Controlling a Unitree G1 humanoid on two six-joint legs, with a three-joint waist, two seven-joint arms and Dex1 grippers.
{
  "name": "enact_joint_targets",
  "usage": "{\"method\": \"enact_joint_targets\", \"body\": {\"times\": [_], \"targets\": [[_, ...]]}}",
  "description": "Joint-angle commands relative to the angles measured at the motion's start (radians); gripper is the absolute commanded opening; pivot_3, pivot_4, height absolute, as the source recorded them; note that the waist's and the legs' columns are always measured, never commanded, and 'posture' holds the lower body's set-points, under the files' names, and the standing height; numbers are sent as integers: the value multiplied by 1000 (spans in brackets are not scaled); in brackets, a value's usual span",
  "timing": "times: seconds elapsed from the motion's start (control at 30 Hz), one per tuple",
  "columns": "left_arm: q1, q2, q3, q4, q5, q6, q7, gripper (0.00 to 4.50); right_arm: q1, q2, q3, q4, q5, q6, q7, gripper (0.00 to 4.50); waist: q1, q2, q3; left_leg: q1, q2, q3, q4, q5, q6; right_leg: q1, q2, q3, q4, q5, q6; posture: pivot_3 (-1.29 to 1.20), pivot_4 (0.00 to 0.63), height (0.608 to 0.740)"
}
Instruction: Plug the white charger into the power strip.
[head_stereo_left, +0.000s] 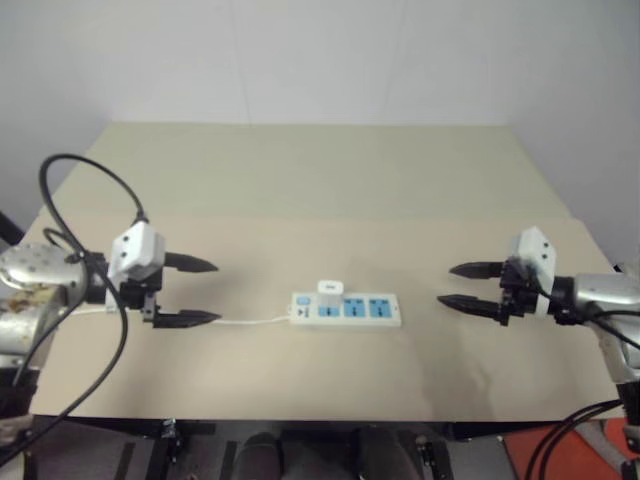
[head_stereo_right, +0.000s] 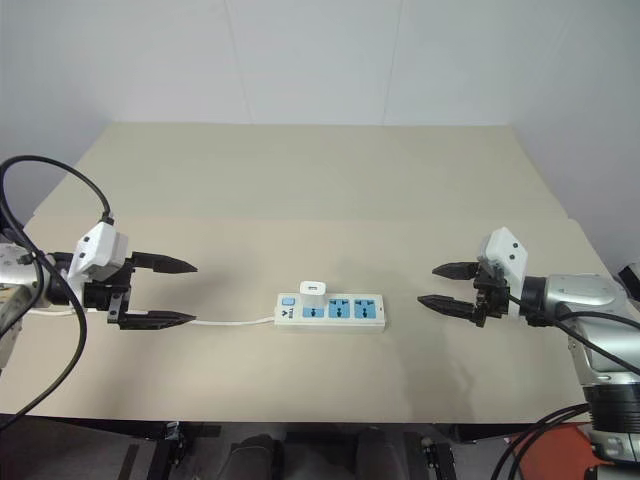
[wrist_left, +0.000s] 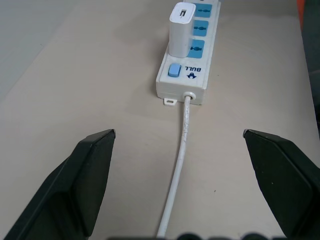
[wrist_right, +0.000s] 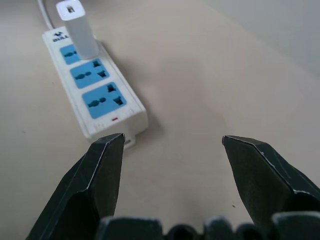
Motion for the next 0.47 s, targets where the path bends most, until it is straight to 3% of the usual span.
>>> {"method": "enact_joint_targets", "body": {"times": [0.03, 0.47], "targets": [[-8, -3, 6, -26, -6, -4, 24, 4486, -2, -18, -27, -41, -1, 8, -31, 3783, 0, 0, 0, 0, 0, 0, 0, 0, 0, 0, 0, 0, 0, 0, 0, 0, 150, 740], [19, -21, 8, -43, -14, -13, 53, 4486, 54, -55, -37, -90, -7, 29, -75, 3783, 0, 0, 0, 0, 0, 0, 0, 0, 0, 0, 0, 0, 0, 0, 0, 0, 150, 740]]}}
